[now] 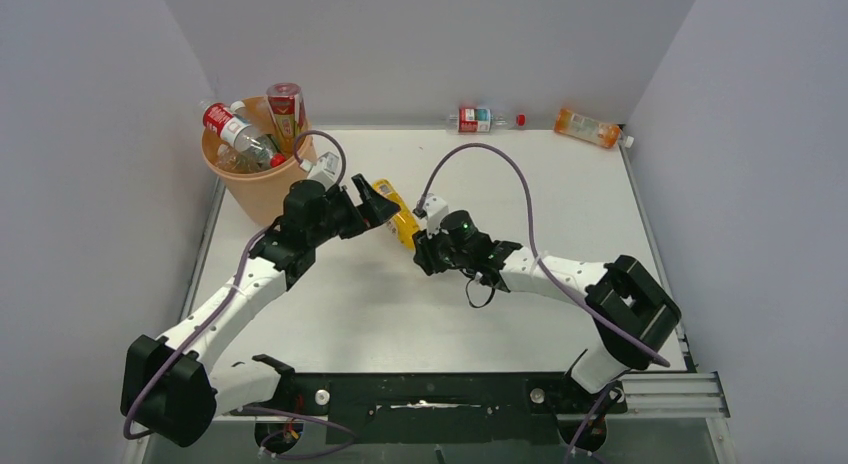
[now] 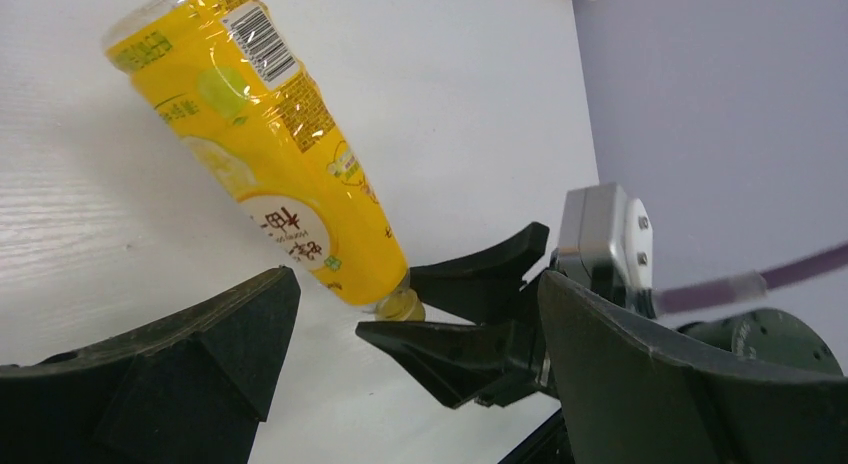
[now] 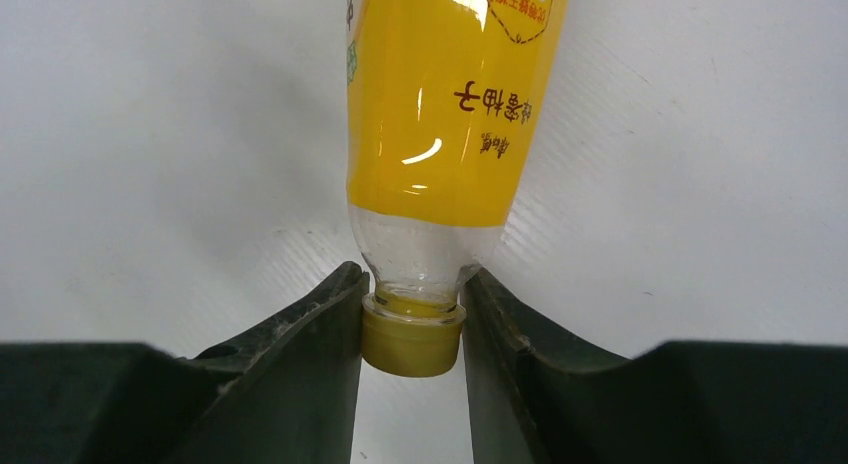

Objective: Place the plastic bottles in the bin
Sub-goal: Pick up the plastic bottle at the center of the board, then place the plastic bottle in the trash bin.

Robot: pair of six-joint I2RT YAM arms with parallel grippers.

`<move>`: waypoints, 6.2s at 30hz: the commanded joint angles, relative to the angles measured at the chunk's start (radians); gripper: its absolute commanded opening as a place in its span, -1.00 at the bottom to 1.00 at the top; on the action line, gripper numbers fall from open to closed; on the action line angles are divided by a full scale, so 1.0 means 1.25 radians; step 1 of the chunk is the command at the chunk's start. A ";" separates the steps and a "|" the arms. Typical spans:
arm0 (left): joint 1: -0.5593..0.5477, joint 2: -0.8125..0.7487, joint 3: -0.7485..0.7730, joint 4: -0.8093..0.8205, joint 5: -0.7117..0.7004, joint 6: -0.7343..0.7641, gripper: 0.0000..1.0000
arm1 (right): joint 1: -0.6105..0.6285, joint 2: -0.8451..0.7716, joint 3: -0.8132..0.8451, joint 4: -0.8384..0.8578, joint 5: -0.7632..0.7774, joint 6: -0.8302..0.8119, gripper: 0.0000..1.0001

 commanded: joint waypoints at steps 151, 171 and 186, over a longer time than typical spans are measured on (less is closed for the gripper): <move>0.546 0.190 0.230 0.476 -0.359 0.515 0.62 | 0.279 -0.263 -0.110 -0.055 0.141 0.153 0.96; 0.595 0.109 0.535 0.041 -0.317 0.346 0.75 | 0.288 -0.309 -0.080 -0.108 0.157 0.174 0.96; 0.505 0.266 0.999 -0.418 0.098 0.311 0.81 | 0.178 -0.410 0.011 -0.245 0.179 0.216 0.96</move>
